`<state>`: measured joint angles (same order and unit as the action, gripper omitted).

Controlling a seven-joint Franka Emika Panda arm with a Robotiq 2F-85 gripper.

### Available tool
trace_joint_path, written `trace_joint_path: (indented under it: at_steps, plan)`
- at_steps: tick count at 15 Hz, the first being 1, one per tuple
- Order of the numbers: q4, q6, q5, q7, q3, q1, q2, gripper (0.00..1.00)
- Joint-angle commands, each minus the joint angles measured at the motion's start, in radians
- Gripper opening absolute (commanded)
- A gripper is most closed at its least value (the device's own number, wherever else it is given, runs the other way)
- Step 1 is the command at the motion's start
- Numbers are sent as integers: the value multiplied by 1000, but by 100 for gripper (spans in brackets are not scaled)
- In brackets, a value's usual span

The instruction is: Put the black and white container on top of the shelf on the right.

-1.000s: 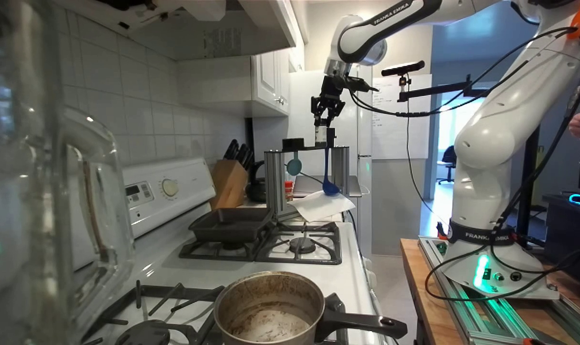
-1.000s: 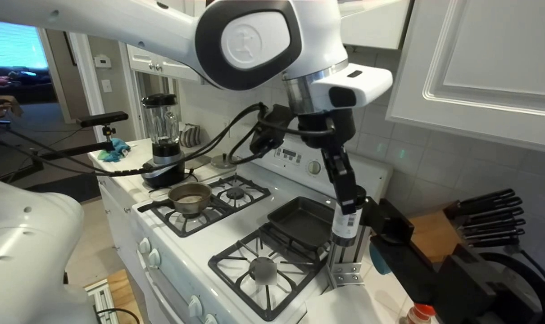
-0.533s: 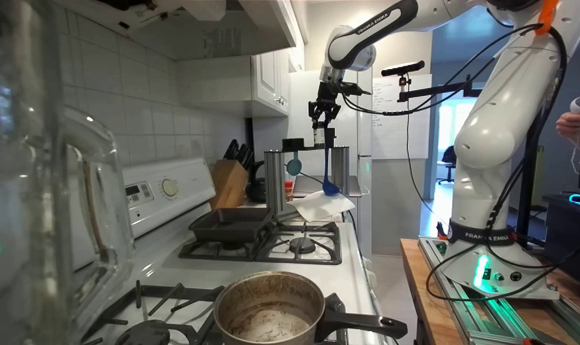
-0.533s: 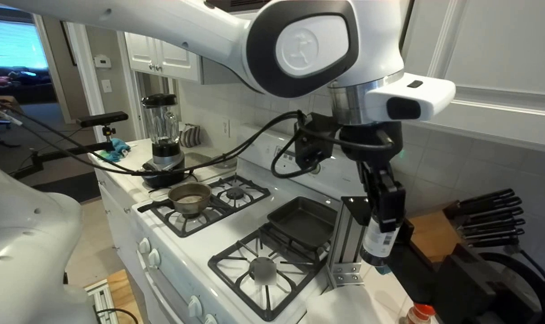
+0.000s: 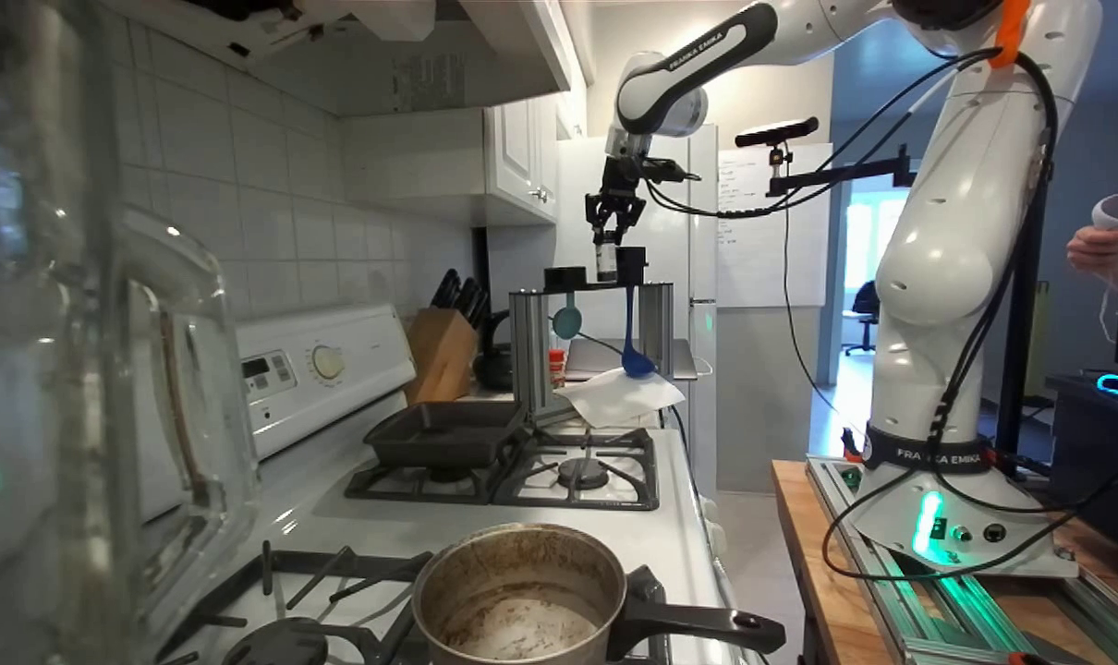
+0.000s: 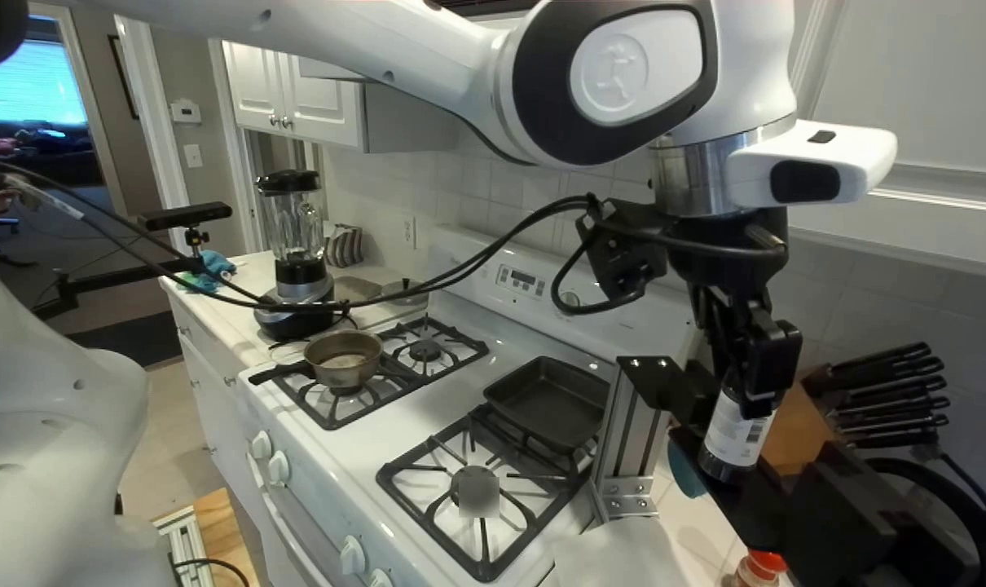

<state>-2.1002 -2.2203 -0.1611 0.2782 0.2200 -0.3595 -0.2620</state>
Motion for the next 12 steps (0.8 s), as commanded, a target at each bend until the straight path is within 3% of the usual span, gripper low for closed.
trace_joint_path:
  at_steps: [1, 10, 11, 12]
  plan:
    - [65, 46, 20, -23, 17, 19, 50, 25]
    - [99, 78, 10, -16, 19, 27, 87, 25]
    - [97, 77, 5, -16, 19, 26, 86, 75]
    - [93, 78, 6, -19, 20, 26, 81, 77]
